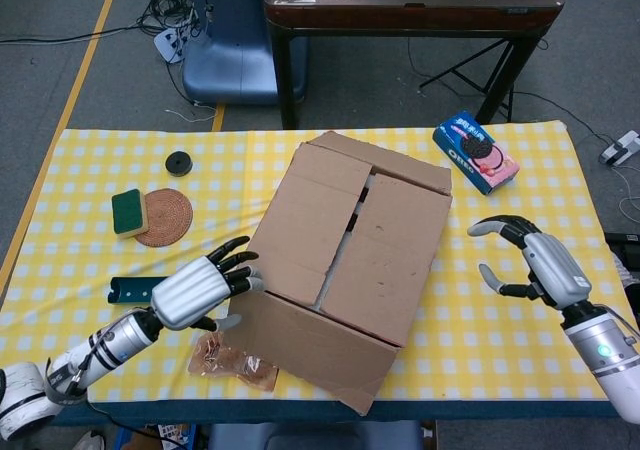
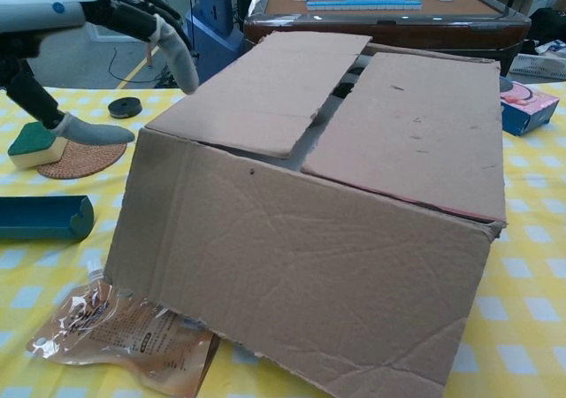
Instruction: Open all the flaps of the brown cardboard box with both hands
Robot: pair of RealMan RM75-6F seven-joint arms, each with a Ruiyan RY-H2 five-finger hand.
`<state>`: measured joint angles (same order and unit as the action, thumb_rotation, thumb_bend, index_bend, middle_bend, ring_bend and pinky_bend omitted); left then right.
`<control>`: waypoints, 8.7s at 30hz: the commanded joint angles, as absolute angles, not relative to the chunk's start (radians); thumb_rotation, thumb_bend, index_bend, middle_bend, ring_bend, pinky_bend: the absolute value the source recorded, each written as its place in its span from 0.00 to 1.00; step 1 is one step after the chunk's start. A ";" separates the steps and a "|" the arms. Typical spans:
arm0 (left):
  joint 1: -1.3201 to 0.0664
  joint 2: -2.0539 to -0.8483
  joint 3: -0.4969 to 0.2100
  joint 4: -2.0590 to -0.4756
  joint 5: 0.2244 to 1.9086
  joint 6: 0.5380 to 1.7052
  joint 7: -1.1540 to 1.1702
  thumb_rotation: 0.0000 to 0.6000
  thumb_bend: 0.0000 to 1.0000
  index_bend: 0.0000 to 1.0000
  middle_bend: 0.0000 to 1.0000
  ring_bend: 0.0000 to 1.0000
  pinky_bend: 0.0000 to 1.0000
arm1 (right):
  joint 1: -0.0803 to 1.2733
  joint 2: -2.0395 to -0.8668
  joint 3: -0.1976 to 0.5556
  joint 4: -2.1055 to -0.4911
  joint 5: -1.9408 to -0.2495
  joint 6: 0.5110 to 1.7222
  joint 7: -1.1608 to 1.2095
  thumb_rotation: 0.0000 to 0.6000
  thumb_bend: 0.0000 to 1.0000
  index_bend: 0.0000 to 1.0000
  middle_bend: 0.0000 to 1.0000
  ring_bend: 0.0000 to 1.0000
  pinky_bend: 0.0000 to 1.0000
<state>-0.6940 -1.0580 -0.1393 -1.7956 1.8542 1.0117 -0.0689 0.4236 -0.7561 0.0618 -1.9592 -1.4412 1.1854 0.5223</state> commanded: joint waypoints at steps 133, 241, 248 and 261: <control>-0.909 -1.135 -0.235 -1.833 1.209 1.082 0.728 0.25 0.28 0.48 0.25 0.10 0.00 | 0.336 -0.711 0.133 -1.979 -1.503 1.169 0.609 1.00 0.34 0.28 0.26 0.17 0.12; -0.639 -1.010 -0.200 -1.791 0.973 1.142 0.426 0.27 0.28 0.39 0.25 0.10 0.00 | 1.010 -1.098 0.230 -1.729 -1.053 0.722 -0.160 1.00 1.00 0.33 0.50 0.26 0.13; -0.640 -1.007 -0.207 -1.793 0.970 1.140 0.424 0.27 0.28 0.39 0.25 0.10 0.00 | 0.988 -1.034 0.234 -1.788 -1.049 0.713 -0.124 1.00 1.00 0.33 0.52 0.29 0.16; -0.646 -1.004 -0.217 -1.796 0.971 1.139 0.429 0.27 0.28 0.40 0.25 0.10 0.00 | 0.907 -0.866 0.254 -1.945 -1.108 0.779 -0.079 1.00 1.00 0.33 0.53 0.32 0.19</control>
